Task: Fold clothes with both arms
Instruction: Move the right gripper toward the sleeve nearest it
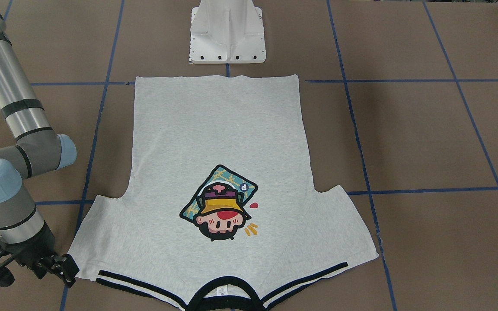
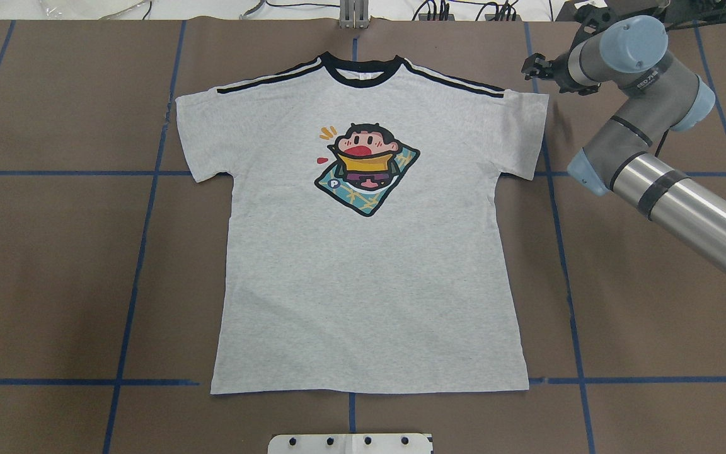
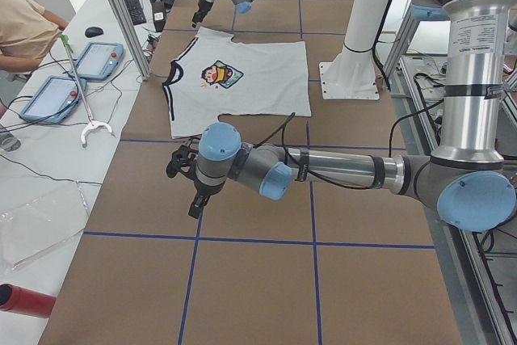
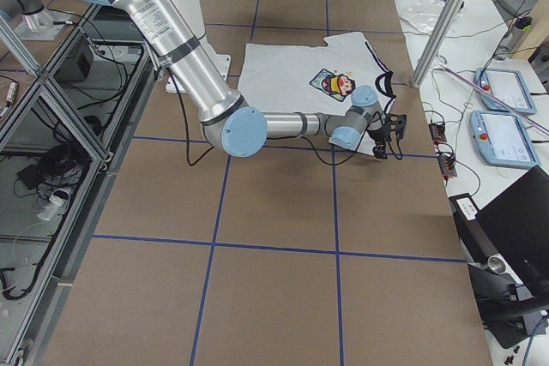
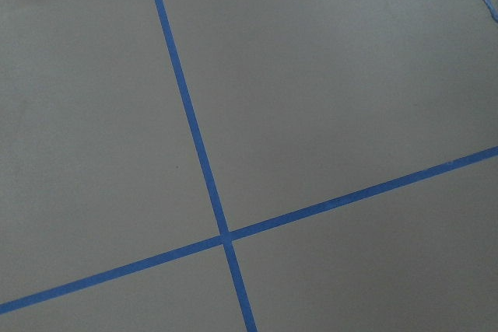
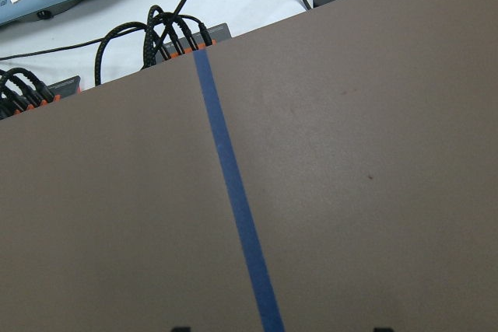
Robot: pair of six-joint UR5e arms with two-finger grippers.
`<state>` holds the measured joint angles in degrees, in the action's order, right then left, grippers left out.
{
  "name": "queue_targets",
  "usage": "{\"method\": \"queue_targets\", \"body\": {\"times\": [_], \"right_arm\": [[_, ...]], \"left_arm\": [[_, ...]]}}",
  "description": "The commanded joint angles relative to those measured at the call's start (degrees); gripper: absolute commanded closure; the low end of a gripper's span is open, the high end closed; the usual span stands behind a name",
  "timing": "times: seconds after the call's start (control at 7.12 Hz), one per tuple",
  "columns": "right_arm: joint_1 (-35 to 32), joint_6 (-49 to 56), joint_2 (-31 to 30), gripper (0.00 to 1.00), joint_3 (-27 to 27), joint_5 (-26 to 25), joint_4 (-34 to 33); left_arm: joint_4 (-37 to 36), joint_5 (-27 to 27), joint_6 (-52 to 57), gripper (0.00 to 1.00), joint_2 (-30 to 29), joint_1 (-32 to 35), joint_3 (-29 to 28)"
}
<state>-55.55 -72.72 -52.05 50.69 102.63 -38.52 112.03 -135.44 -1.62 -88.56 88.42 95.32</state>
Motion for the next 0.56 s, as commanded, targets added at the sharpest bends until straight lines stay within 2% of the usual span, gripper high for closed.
{"method": "queue_targets", "body": {"times": [0.0,0.28,0.42], "right_arm": [[0.88,-0.32,0.02,0.21,-0.86,-0.33,0.20],[0.62,-0.32,-2.07,0.24,2.72,0.02,0.20],[0.62,-0.23,-3.05,0.34,3.62,0.03,0.12]], "left_arm": [[0.03,0.00,-0.05,0.00,-0.04,0.00,0.22],[0.03,-0.09,-0.05,0.00,-0.21,0.00,0.22],[0.03,-0.09,-0.05,0.00,-0.30,0.00,0.04]]}}
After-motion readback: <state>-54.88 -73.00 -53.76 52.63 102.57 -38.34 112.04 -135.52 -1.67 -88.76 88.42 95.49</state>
